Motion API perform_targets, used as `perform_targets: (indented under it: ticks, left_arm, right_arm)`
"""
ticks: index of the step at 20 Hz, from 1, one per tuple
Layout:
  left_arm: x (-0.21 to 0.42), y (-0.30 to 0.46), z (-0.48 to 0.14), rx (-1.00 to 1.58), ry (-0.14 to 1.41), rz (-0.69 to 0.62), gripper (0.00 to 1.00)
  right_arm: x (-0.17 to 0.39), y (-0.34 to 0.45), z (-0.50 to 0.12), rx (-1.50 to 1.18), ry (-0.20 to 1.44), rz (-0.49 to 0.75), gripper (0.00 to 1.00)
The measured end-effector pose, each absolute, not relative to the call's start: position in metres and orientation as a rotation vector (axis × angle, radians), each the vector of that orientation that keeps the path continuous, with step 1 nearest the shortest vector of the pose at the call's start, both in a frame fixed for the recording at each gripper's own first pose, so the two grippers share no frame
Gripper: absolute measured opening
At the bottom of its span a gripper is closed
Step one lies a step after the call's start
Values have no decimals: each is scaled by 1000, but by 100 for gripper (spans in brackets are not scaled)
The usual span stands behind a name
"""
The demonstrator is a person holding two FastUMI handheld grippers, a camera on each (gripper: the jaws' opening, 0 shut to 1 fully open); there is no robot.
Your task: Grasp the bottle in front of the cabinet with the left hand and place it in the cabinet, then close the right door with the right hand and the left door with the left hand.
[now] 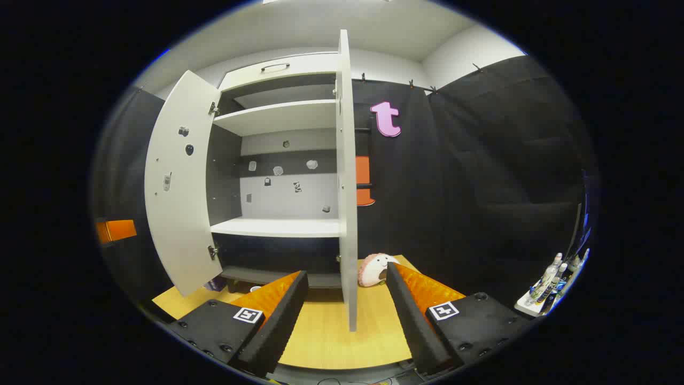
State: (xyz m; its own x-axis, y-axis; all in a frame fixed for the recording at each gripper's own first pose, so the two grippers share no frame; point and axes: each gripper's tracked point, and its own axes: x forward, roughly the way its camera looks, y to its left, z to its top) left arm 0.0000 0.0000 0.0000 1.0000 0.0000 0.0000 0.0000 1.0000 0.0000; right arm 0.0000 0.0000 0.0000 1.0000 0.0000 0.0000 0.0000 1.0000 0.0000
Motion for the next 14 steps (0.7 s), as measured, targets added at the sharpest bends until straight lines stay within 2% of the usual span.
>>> perform_targets:
  ticks: [1,2,3,4,6,7,9,10,11,12,14]
  left_arm:
    - [4,-5,1,4,-5,-11,95]
    - [7,-10,1,4,-9,-24,92]
    - [11,-16,0,1,-9,-39,92]
    - [15,-21,0,-1,-6,-54,95]
    - [22,-26,-1,7,-5,-69,92]
    - [26,-27,-2,15,-3,-71,97]
    - [29,-30,-3,26,2,-77,95]
    - [32,-30,-3,29,0,-79,92]
    - [34,-30,-3,35,-1,-83,95]
    - [35,-30,-3,40,-4,-83,95]
    - [40,-28,-5,40,-3,-79,96]
  right_arm:
    - [-1,-5,3,-4,-5,-14,92]
    - [-2,-9,5,-2,-8,-24,96]
    - [-1,-14,7,5,-7,-35,96]
    - [0,-17,8,15,-6,-43,92]
    - [3,-23,10,24,-17,-58,96]
    - [5,-26,11,19,-19,-69,96]
    - [8,-29,8,1,-13,-82,97]
    - [9,-29,8,-8,-10,-86,97]
    - [12,-29,9,-14,-10,-89,92]
    - [14,-29,9,-16,-8,-93,96]
    - [16,-28,7,-13,-1,-92,96]
